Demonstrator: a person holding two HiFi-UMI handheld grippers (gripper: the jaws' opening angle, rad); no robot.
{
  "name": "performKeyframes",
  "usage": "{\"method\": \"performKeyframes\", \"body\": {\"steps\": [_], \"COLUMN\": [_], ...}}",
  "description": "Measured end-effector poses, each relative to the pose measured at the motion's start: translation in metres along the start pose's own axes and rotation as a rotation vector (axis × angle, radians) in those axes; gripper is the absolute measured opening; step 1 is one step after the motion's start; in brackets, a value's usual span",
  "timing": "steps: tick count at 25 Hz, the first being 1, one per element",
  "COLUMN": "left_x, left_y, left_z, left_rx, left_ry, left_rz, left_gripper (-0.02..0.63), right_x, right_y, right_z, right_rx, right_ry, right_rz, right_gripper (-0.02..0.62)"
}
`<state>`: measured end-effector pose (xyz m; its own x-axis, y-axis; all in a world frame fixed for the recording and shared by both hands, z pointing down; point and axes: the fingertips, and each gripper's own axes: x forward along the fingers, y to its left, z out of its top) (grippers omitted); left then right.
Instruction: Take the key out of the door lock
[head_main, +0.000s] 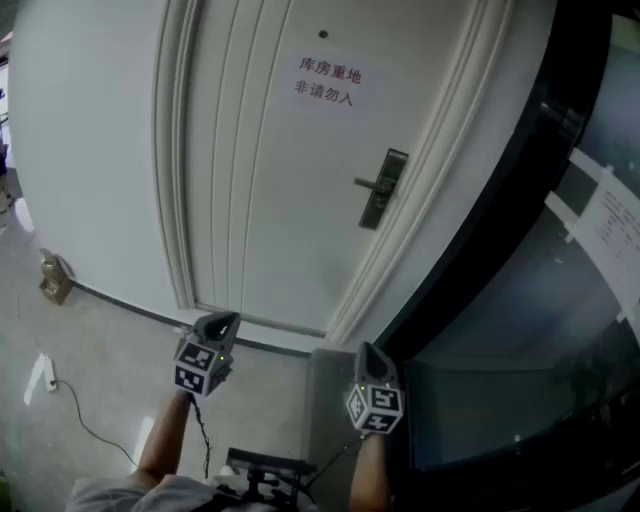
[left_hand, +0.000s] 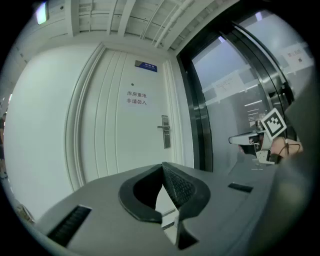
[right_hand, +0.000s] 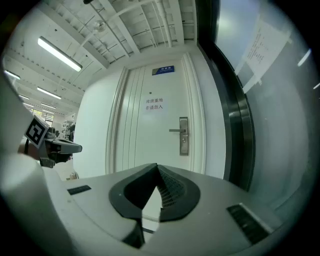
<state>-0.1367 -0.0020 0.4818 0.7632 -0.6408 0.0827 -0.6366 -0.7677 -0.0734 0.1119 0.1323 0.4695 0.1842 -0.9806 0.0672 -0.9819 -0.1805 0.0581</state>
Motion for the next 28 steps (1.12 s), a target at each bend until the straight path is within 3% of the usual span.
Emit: {"method": "performKeyframes", "body": {"steps": [16,28], "left_x": [0.022,0.048], "left_y": [-0.004,-0.035], "left_z": [0.008,0.015], "left_rx": [0.020,0.015], "left_ry": [-0.004,-0.002], "left_rz": [0.005,0.008], "left_gripper": [0.005,0.005], "right_x": [0.016,0.018], "right_y": [-0.015,-0.048], "right_z": [-0.003,-0.001], "right_rx": [0.001,-0.014], "right_ry": [-0.016,-0.016], "right_rz": [0.003,0.022], "right_gripper": [0.011,0.011]}}
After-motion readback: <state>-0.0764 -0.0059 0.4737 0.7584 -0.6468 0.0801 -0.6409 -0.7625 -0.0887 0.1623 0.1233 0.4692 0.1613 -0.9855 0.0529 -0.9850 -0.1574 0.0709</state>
